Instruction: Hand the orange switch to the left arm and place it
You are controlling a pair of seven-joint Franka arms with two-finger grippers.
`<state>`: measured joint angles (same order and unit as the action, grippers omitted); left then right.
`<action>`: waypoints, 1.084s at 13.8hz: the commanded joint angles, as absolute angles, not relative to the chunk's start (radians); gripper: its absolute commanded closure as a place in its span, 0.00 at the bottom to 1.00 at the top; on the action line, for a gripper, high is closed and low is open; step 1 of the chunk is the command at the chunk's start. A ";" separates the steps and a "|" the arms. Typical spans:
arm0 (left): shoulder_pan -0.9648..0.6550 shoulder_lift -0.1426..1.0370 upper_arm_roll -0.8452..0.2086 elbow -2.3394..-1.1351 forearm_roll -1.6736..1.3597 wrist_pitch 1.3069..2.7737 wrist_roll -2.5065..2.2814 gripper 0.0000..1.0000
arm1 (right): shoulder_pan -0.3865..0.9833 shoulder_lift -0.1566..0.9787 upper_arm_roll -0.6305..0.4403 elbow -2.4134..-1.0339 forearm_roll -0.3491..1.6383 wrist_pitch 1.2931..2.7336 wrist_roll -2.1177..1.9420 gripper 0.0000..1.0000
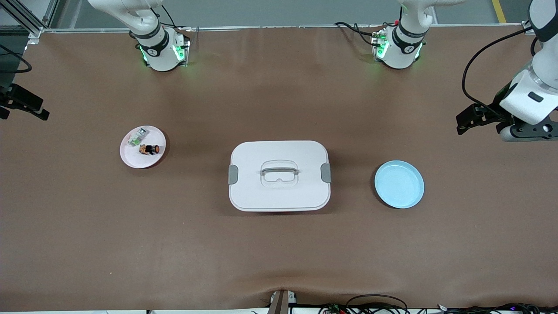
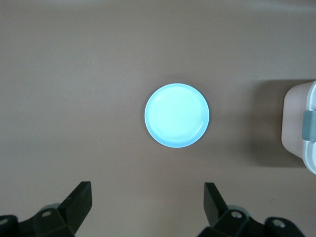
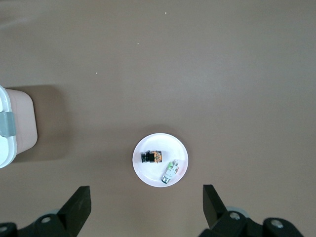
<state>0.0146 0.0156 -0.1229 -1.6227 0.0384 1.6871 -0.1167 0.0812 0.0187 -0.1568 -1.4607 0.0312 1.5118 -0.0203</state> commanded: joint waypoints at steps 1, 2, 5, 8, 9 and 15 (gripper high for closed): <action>0.023 0.014 -0.114 -1.595 0.038 1.680 -0.074 0.00 | 0.087 -0.008 -0.155 -1.486 0.023 1.523 -0.005 0.00; 0.026 0.015 -0.112 -1.588 0.038 1.680 -0.066 0.00 | 0.090 -0.008 -0.155 -1.486 0.023 1.526 -0.005 0.00; 0.029 0.040 -0.110 -1.569 0.037 1.681 -0.063 0.00 | 0.091 -0.008 -0.156 -1.486 0.023 1.526 -0.005 0.00; 0.063 0.060 -0.112 -1.582 0.037 1.680 -0.049 0.00 | 0.092 -0.008 -0.155 -1.485 0.021 1.526 -0.006 0.00; 0.063 0.073 -0.112 -1.580 0.037 1.681 -0.043 0.00 | 0.092 -0.008 -0.155 -1.486 0.021 1.526 -0.006 0.00; 0.063 0.097 -0.110 -1.578 0.038 1.687 -0.043 0.00 | 0.095 -0.008 -0.155 -1.485 0.021 1.525 -0.005 0.00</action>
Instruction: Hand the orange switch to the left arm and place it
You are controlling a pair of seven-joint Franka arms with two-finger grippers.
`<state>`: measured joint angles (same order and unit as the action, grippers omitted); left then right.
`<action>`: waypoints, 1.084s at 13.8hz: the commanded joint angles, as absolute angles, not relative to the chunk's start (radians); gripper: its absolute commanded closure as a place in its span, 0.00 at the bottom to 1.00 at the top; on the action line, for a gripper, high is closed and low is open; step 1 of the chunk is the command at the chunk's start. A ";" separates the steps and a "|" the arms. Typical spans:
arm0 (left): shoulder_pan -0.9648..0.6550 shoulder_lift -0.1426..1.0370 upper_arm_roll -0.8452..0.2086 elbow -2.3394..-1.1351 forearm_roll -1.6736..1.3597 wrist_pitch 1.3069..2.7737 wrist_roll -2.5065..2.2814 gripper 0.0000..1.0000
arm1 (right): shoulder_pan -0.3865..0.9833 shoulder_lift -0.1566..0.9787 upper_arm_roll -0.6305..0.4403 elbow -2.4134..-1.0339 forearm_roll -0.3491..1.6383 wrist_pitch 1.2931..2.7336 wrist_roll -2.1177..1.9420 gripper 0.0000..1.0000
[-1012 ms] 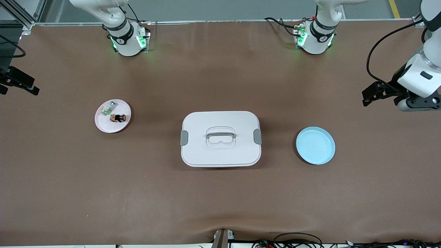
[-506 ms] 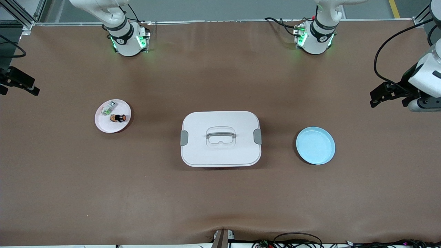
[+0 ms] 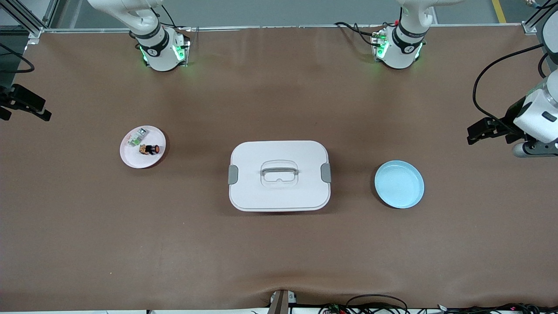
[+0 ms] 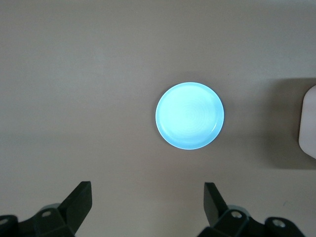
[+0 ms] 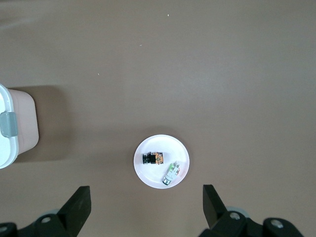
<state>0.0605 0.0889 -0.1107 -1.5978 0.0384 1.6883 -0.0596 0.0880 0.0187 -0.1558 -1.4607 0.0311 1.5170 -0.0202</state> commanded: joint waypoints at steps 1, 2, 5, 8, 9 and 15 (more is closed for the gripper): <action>0.064 0.098 -0.112 -1.578 0.038 1.687 -0.043 0.00 | 0.095 -0.008 -0.155 -1.486 0.020 1.525 -0.006 0.00; 0.064 0.098 -0.110 -1.577 0.038 1.689 -0.043 0.00 | 0.095 -0.008 -0.155 -1.486 0.020 1.525 -0.006 0.00; 0.075 0.097 -0.110 -1.574 0.040 1.690 -0.043 0.00 | 0.095 -0.008 -0.155 -1.485 0.020 1.525 -0.005 0.00; 0.075 0.095 -0.110 -1.574 0.040 1.697 -0.043 0.00 | 0.095 -0.008 -0.155 -1.486 0.021 1.517 -0.005 0.00; 0.075 0.095 -0.110 -1.575 0.040 1.697 -0.043 0.00 | 0.097 -0.009 -0.155 -1.485 0.020 1.516 -0.005 0.00; 0.075 0.097 -0.110 -1.575 0.040 1.698 -0.043 0.00 | 0.109 -0.014 -0.155 -1.485 0.017 1.513 -0.009 0.00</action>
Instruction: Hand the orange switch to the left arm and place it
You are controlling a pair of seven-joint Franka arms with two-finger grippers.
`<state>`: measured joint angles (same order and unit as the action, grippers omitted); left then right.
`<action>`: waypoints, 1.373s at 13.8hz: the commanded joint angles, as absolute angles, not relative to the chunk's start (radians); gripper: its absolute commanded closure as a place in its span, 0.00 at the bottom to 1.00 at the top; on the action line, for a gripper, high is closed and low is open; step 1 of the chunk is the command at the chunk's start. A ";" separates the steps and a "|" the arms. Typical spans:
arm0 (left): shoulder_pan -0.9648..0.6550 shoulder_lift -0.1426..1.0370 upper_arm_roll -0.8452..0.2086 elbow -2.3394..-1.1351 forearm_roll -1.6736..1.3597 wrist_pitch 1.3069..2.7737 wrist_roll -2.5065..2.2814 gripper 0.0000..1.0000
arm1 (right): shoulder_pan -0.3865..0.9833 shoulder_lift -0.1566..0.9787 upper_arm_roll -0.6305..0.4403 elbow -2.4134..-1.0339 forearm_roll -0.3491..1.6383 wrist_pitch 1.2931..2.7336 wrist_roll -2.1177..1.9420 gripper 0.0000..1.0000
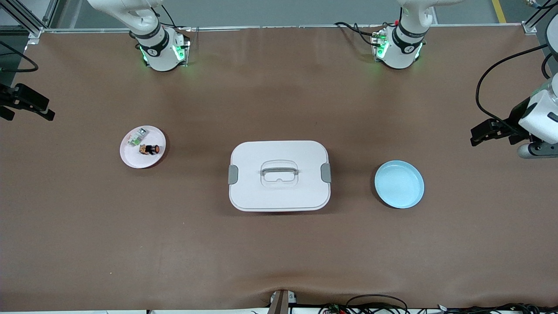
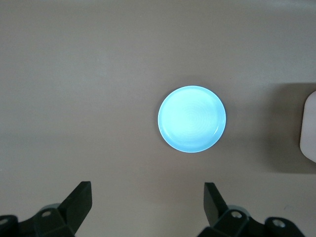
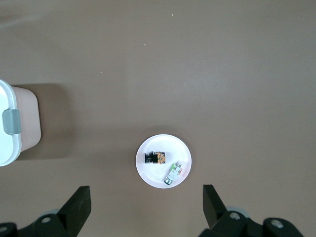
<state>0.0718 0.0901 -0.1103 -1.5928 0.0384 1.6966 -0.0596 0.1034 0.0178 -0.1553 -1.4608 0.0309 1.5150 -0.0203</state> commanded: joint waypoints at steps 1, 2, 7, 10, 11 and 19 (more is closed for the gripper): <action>0.075 0.097 -0.110 -1.574 0.040 1.698 -0.043 0.00 | 0.107 -0.015 -0.156 -1.485 0.017 1.513 -0.009 0.00; 0.075 0.097 -0.112 -1.572 0.038 1.700 -0.043 0.00 | 0.106 -0.015 -0.158 -1.485 0.017 1.513 -0.011 0.00; 0.074 0.094 -0.112 -1.578 0.038 1.707 -0.043 0.00 | 0.107 -0.023 -0.156 -1.486 0.017 1.491 -0.011 0.00; 0.074 0.091 -0.112 -1.580 0.038 1.706 -0.043 0.00 | 0.107 -0.025 -0.158 -1.486 0.017 1.486 -0.011 0.00; 0.074 0.087 -0.112 -1.578 0.038 1.704 -0.043 0.00 | 0.106 -0.025 -0.158 -1.486 0.017 1.486 -0.011 0.00; 0.074 0.068 -0.115 -1.582 0.040 1.683 -0.043 0.00 | 0.109 -0.029 -0.155 -1.485 0.017 1.477 -0.008 0.00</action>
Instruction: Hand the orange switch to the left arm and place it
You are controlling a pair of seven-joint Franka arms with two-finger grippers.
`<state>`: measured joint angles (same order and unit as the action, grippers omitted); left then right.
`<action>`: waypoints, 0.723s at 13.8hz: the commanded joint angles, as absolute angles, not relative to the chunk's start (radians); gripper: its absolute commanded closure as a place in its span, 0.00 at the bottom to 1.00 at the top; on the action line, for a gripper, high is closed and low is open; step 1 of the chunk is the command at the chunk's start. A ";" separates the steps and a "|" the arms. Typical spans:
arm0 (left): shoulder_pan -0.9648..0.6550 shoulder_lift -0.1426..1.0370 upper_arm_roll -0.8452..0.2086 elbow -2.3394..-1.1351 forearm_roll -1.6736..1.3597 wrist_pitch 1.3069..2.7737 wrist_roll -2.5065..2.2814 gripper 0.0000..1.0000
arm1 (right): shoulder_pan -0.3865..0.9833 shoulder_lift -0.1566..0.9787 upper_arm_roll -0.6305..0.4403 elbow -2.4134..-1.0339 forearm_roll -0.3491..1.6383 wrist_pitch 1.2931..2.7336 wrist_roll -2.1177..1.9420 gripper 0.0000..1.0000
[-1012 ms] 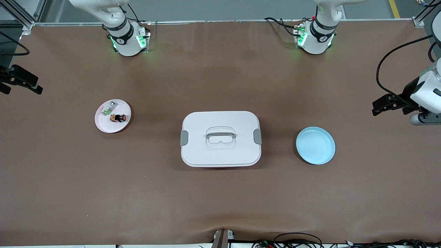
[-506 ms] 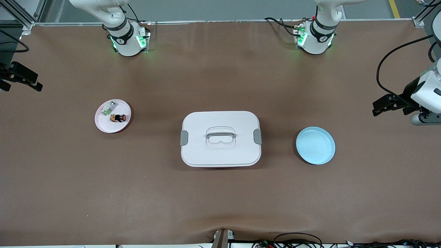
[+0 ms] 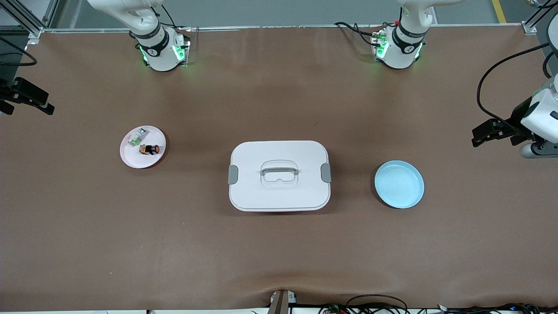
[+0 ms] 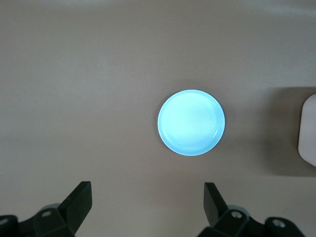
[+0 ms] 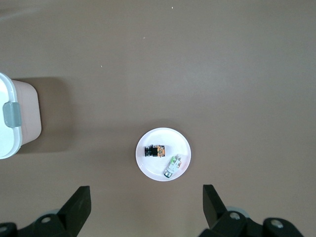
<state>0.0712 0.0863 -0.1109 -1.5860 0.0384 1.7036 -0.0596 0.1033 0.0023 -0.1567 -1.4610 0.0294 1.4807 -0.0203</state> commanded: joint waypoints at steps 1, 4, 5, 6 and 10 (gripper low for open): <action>0.074 0.067 -0.118 -1.580 0.040 1.683 -0.043 0.00 | 0.107 -0.032 -0.156 -1.486 0.017 1.479 -0.008 0.00; 0.068 0.078 -0.121 -1.580 0.038 1.697 -0.044 0.00 | 0.107 -0.032 -0.156 -1.486 0.017 1.479 -0.008 0.00; 0.066 0.080 -0.123 -1.583 0.040 1.698 -0.044 0.00 | 0.107 -0.032 -0.156 -1.486 0.017 1.479 -0.008 0.00; 0.066 0.078 -0.123 -1.583 0.038 1.697 -0.044 0.00 | 0.107 -0.032 -0.156 -1.486 0.017 1.480 -0.008 0.00; 0.071 0.080 -0.123 -1.580 0.038 1.697 -0.045 0.00 | 0.107 -0.032 -0.156 -1.486 0.017 1.479 -0.008 0.00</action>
<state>0.0660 0.0818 -0.1211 -1.5852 0.0384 1.7020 -0.0596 0.1033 -0.0039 -0.1574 -1.4610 0.0292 1.4789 -0.0203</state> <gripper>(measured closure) 0.000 0.000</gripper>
